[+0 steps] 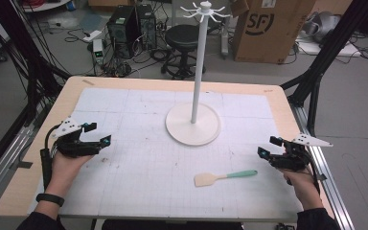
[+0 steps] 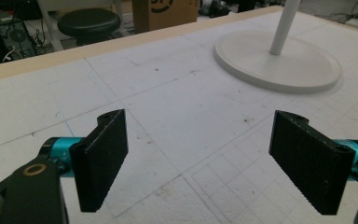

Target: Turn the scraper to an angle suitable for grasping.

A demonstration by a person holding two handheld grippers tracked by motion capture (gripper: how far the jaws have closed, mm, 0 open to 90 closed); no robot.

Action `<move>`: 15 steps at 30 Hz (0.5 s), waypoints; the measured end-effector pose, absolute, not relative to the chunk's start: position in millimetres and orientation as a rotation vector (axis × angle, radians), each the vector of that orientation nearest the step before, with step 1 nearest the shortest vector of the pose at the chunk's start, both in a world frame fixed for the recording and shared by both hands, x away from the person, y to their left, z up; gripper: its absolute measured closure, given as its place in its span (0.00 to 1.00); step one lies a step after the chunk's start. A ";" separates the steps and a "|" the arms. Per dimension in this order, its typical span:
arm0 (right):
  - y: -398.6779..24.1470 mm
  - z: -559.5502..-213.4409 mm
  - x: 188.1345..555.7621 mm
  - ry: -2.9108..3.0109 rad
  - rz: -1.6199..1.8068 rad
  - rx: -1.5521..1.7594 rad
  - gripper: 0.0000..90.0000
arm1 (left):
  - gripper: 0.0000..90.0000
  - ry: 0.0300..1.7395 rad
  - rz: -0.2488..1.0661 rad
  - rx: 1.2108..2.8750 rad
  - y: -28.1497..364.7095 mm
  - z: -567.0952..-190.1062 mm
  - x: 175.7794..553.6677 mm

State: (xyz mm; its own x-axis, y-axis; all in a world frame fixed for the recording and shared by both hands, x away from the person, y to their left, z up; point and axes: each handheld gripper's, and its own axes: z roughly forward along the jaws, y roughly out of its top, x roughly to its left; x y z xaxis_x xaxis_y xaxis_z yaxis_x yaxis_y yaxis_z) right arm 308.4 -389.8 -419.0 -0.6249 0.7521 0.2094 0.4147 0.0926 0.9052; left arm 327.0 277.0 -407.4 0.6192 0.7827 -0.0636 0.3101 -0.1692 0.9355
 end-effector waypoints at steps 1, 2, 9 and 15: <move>-389.5 -418.9 308.4 2.075 1.540 1.148 0.17 | 0.22 0.895 0.536 1.745 277.4 -407.5 327.0; -389.5 -418.9 308.4 2.075 1.540 1.148 0.17 | 0.22 0.894 0.534 1.746 277.8 -407.5 327.0; -384.7 -420.4 309.8 2.144 1.527 1.099 0.17 | 0.22 0.891 0.527 1.753 277.0 -408.2 326.2; -372.9 -425.3 310.9 2.251 1.498 1.026 0.18 | 0.22 0.892 0.512 1.745 277.9 -408.8 324.9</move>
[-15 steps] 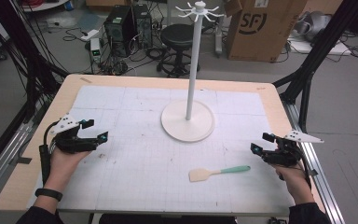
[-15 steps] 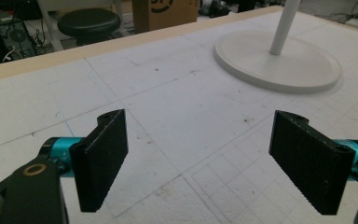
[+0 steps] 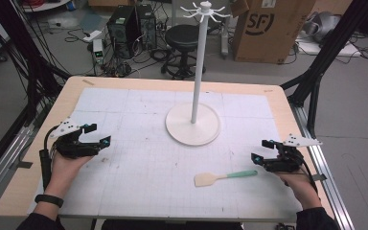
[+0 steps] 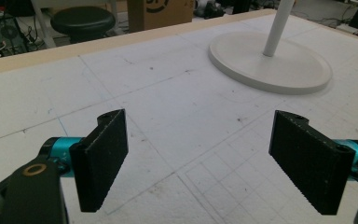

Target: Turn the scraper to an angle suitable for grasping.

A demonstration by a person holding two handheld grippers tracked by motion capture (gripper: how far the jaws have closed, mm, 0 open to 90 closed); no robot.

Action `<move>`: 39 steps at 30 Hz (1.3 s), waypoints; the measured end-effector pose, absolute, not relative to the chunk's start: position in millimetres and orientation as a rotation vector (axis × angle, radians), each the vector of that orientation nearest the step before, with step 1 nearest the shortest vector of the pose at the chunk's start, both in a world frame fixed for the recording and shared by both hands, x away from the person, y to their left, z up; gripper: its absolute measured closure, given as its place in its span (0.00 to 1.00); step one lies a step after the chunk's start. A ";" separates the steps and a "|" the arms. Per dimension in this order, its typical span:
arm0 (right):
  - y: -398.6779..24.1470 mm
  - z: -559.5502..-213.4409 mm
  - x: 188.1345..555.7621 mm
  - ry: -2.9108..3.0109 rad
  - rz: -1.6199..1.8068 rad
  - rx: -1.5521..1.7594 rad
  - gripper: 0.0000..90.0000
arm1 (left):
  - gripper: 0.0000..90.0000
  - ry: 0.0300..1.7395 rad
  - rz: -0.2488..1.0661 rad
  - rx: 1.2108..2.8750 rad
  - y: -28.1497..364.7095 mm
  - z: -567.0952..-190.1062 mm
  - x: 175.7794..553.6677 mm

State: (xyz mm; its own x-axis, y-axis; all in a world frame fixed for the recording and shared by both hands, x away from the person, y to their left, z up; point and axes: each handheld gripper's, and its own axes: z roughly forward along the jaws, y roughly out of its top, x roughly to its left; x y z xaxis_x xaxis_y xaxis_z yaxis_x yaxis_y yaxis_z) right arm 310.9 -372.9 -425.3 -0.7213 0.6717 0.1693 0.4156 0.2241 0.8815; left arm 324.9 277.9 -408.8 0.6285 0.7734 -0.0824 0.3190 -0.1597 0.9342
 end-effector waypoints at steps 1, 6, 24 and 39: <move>-370.5 -426.3 311.3 2.268 1.491 1.012 0.18 | 0.22 0.897 0.512 1.741 277.9 -408.6 324.8; -360.9 -430.4 312.6 2.334 1.480 0.968 0.21 | 0.22 0.909 0.511 1.690 280.0 -407.2 324.3; -318.7 -449.2 306.9 2.688 1.345 0.599 0.53 | 0.22 0.905 0.482 1.713 276.9 -410.2 325.3; -293.7 -446.7 303.8 2.770 1.275 0.449 0.65 | 0.23 0.895 0.472 1.728 274.2 -410.6 325.6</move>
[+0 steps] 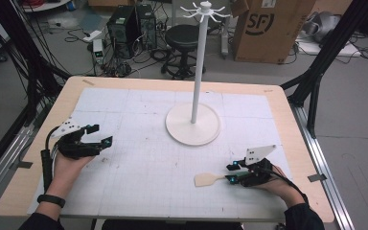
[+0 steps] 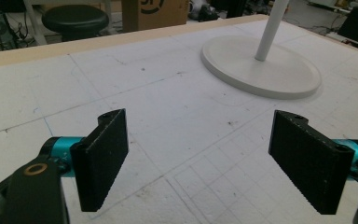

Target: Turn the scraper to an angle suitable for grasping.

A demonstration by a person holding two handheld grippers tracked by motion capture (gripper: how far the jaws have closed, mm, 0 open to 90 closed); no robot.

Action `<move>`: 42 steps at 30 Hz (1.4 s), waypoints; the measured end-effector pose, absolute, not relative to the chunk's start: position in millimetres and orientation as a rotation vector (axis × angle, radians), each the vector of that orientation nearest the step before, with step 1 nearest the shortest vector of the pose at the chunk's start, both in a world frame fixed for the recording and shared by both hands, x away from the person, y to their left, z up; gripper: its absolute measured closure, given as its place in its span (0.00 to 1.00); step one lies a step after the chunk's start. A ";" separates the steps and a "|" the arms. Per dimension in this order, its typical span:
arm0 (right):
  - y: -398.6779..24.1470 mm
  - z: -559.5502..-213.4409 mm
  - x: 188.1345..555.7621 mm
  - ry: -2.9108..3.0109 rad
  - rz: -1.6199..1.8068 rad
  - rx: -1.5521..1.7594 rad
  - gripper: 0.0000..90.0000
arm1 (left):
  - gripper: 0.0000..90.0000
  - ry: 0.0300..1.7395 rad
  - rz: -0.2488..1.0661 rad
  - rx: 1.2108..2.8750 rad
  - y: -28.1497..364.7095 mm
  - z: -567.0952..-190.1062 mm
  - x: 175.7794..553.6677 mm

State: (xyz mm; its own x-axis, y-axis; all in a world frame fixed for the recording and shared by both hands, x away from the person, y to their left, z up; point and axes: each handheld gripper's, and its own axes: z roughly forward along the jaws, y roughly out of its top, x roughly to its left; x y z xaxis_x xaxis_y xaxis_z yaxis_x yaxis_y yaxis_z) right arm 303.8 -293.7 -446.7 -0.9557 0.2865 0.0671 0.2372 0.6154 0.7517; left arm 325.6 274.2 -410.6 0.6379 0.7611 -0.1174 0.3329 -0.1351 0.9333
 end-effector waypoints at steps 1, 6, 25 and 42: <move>-290.2 -446.0 304.2 2.783 1.260 0.430 0.66 | 0.23 0.896 0.471 1.726 274.0 -410.6 325.4; -276.6 -442.6 305.1 2.819 1.185 0.371 0.74 | 0.23 0.896 0.468 1.729 274.3 -410.0 324.6; -255.0 -422.5 319.5 2.833 1.238 0.288 0.90 | 0.24 0.882 0.463 1.726 274.7 -408.0 321.7; -82.7 -416.4 377.7 2.905 1.260 -0.036 0.90 | 0.24 0.865 0.451 1.726 276.0 -409.1 320.6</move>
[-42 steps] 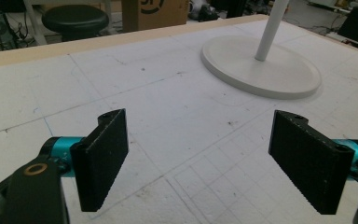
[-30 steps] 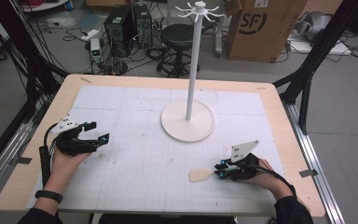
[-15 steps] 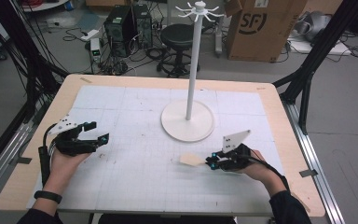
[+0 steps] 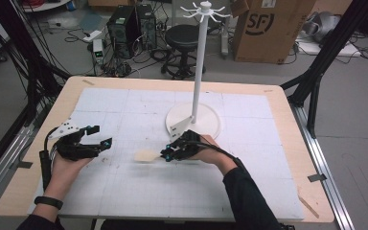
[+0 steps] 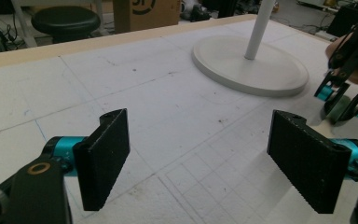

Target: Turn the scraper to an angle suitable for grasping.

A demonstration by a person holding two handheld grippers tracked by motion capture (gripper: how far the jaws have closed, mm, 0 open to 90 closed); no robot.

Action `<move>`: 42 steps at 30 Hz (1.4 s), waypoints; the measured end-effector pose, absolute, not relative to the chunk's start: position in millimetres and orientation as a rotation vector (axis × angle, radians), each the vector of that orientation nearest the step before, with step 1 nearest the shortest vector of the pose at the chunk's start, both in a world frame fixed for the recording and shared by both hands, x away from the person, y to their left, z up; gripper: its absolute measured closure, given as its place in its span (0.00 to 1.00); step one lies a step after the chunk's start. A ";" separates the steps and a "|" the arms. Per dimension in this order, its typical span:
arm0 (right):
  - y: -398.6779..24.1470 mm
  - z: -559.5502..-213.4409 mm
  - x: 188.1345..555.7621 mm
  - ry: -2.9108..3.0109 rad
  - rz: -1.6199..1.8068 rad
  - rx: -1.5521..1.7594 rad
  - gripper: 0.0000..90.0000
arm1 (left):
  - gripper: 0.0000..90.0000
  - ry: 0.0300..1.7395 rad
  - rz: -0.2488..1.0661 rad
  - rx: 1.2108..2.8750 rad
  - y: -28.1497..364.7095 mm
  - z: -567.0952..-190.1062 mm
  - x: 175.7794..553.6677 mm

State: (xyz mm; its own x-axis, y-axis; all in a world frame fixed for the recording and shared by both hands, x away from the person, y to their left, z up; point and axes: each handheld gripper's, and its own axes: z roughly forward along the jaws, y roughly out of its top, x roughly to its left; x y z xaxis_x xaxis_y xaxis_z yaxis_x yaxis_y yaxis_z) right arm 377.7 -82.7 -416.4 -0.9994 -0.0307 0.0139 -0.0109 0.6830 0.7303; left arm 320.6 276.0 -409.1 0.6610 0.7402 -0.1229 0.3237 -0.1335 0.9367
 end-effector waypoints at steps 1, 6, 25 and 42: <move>-77.4 -418.0 379.1 -2.851 -1.235 0.038 0.90 | 0.24 0.863 0.451 1.724 276.9 -409.8 320.2; -41.9 -432.6 384.7 -2.838 -1.189 0.072 0.90 | 0.24 0.872 0.448 1.723 278.8 -412.7 319.2; -132.1 -380.4 364.9 -2.805 -1.532 -0.247 0.48 | 0.24 0.870 0.432 1.723 281.3 -416.4 317.6; -303.7 -400.8 329.1 -2.658 -1.881 -1.079 0.30 | 0.25 0.824 0.452 1.725 280.3 -410.5 312.7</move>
State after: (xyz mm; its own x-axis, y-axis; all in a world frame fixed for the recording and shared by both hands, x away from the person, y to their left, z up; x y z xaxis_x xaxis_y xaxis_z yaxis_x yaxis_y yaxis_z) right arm 329.1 -303.7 -400.8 -0.7647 0.6337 0.1168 0.3211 0.2176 0.9217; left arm 312.7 280.3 -410.5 0.6832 0.7223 -0.1076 0.2970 -0.1401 0.9445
